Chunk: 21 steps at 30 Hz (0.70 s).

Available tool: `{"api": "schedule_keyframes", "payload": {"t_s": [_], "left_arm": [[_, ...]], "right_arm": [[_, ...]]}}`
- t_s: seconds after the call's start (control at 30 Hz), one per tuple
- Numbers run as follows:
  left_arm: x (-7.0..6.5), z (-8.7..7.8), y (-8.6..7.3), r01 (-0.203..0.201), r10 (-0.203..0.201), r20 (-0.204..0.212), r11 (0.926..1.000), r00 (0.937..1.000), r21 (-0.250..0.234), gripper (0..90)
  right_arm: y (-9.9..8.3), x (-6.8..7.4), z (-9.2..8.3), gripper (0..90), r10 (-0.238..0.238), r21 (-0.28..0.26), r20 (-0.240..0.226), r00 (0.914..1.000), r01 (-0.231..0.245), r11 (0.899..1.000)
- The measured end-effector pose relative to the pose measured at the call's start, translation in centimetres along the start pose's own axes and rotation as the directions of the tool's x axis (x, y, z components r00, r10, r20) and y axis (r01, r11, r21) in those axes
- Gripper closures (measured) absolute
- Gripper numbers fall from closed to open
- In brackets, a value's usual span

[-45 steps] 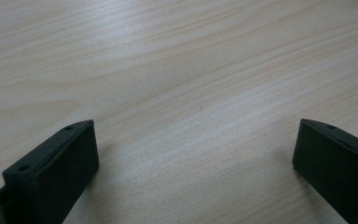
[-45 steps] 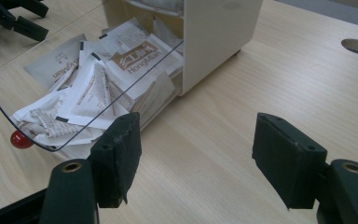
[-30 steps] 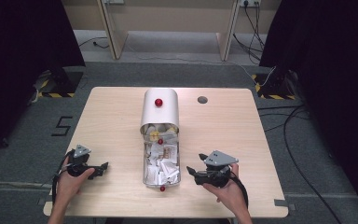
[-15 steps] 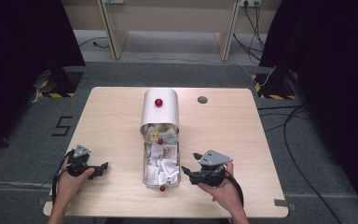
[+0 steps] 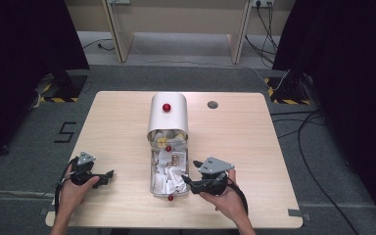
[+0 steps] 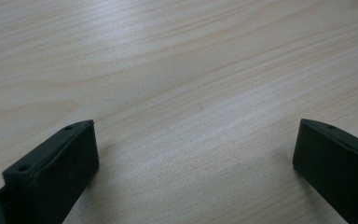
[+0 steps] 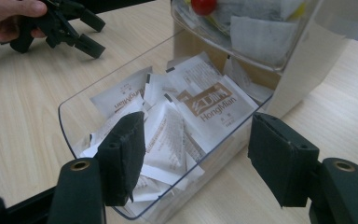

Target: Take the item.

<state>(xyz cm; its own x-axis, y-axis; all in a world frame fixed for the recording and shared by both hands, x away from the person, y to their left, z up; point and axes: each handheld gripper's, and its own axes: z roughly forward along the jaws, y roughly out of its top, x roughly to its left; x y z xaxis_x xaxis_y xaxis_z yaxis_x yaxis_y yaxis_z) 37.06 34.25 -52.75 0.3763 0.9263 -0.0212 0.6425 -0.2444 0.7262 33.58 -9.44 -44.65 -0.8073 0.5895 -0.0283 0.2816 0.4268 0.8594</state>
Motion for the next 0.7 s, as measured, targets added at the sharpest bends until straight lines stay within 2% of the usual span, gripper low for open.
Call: {"api": "schedule_keyframes", "payload": {"t_s": [0.7], "left_arm": [[0.0,0.0,0.0,0.000,0.000,0.000,1.0000,1.0000,0.000,0.0]], "right_arm": [[0.9,0.6,1.6,38.8,-0.015,-0.008,-0.031,0.9994,0.015,1.000]]}}
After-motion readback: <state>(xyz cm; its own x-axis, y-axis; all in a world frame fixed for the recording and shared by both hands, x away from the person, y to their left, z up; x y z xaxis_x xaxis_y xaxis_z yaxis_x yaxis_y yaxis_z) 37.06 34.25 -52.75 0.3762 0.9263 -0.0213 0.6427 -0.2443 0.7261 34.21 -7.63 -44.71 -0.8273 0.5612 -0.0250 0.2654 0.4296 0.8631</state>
